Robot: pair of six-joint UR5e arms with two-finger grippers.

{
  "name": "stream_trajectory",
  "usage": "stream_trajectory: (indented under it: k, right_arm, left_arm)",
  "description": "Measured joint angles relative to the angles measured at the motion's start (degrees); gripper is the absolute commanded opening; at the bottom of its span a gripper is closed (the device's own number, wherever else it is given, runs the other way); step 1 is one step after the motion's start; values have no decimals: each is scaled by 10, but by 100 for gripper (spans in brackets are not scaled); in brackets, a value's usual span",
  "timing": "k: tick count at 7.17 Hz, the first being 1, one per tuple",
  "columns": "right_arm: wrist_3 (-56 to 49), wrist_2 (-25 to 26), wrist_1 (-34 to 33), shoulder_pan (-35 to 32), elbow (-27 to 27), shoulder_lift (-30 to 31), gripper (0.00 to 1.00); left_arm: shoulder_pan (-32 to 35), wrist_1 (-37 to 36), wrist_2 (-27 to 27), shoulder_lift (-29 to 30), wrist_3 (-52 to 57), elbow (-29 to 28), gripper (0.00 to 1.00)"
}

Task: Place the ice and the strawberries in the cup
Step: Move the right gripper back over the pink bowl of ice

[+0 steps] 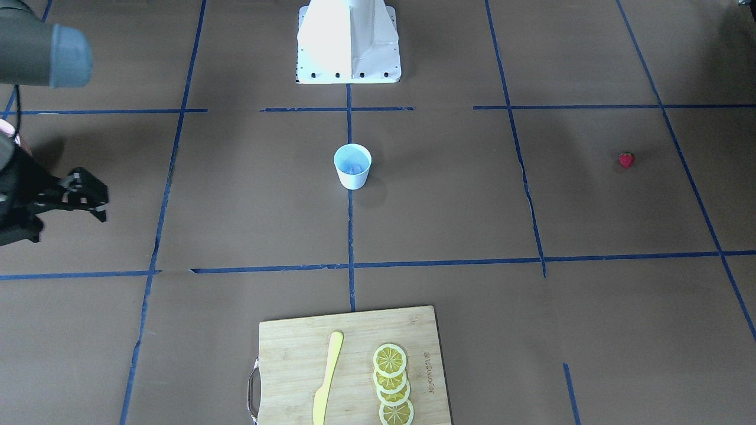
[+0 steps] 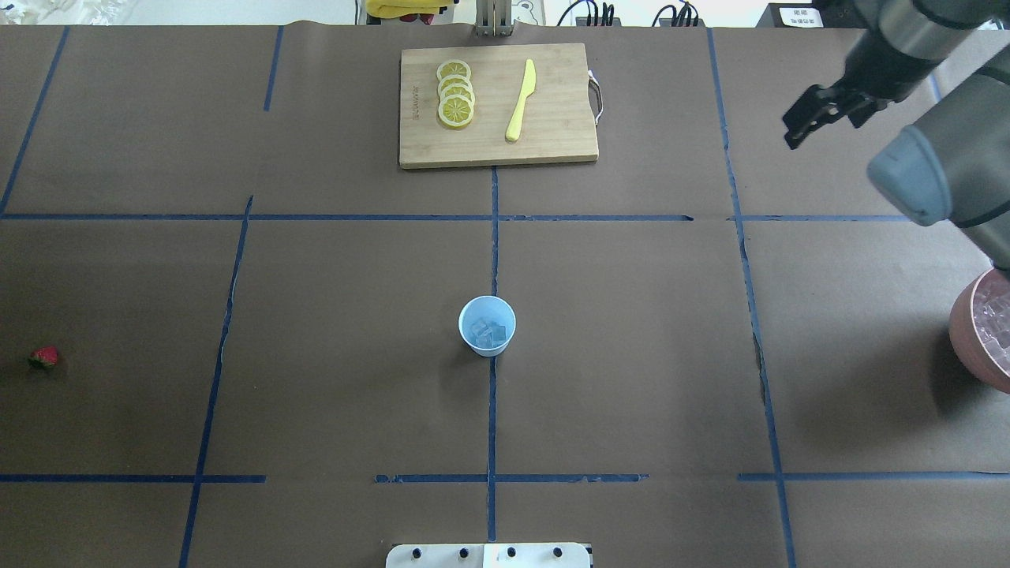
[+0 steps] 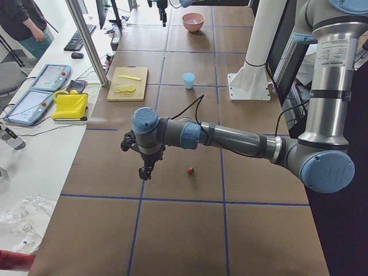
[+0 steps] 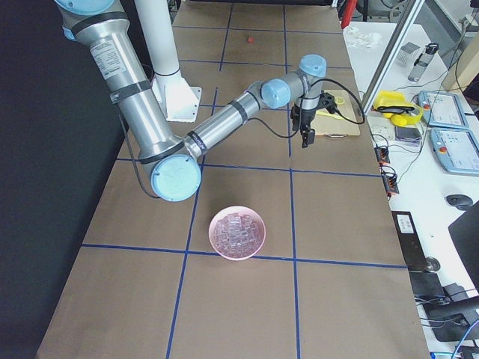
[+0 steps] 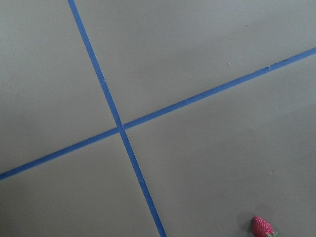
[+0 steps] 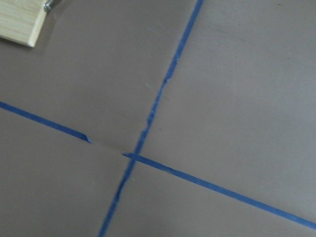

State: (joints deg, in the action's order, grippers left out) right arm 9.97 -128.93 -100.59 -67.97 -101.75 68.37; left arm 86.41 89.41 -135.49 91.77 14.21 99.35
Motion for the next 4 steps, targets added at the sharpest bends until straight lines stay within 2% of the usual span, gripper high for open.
stream_trajectory:
  k: [2,4]
  right_arm:
    - [-185,-37,1,-106,1,107,99]
    - [-266,-44,1,-195,2,208,99]
  left_arm:
    - [-1,22,-1,0,0,-1,100]
    - [0,25,-2,1,1,-1,100]
